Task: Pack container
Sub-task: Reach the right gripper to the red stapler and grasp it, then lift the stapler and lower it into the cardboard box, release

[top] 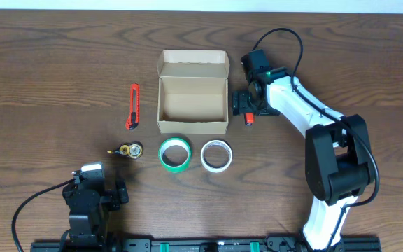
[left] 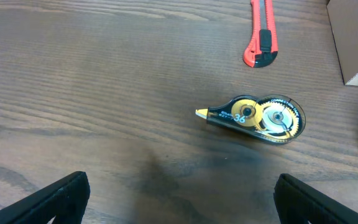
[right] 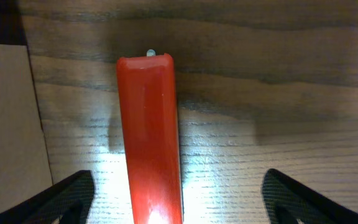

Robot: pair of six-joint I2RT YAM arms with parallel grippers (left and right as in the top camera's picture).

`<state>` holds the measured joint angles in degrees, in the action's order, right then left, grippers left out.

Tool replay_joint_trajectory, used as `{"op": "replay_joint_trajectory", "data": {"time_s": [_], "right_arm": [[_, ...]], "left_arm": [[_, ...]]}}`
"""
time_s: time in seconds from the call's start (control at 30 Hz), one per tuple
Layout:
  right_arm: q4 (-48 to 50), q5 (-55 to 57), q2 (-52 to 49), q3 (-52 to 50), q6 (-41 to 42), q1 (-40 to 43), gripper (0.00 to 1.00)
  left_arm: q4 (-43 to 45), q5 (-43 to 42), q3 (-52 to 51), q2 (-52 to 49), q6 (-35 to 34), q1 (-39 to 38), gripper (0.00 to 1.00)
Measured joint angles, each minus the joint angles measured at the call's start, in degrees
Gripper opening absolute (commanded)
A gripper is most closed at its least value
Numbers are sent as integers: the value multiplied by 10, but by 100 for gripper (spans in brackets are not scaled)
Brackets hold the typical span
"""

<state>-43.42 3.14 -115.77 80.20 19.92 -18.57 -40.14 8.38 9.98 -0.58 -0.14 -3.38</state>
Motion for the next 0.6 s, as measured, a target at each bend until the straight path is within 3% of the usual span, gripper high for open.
{"op": "replay_joint_trajectory", "data": {"time_s": [0.27,0.43,0.6], "right_arm": [[4,-12,-24,0,0,0,70],[7,-15,-28,0,0,0,38],[6,-21,-28,0,2,0,16]], "left_arm": [[0,0,0,0,0,0,95],[0,0,0,0,0,0,95],[0,0,0,0,0,0,95]]}}
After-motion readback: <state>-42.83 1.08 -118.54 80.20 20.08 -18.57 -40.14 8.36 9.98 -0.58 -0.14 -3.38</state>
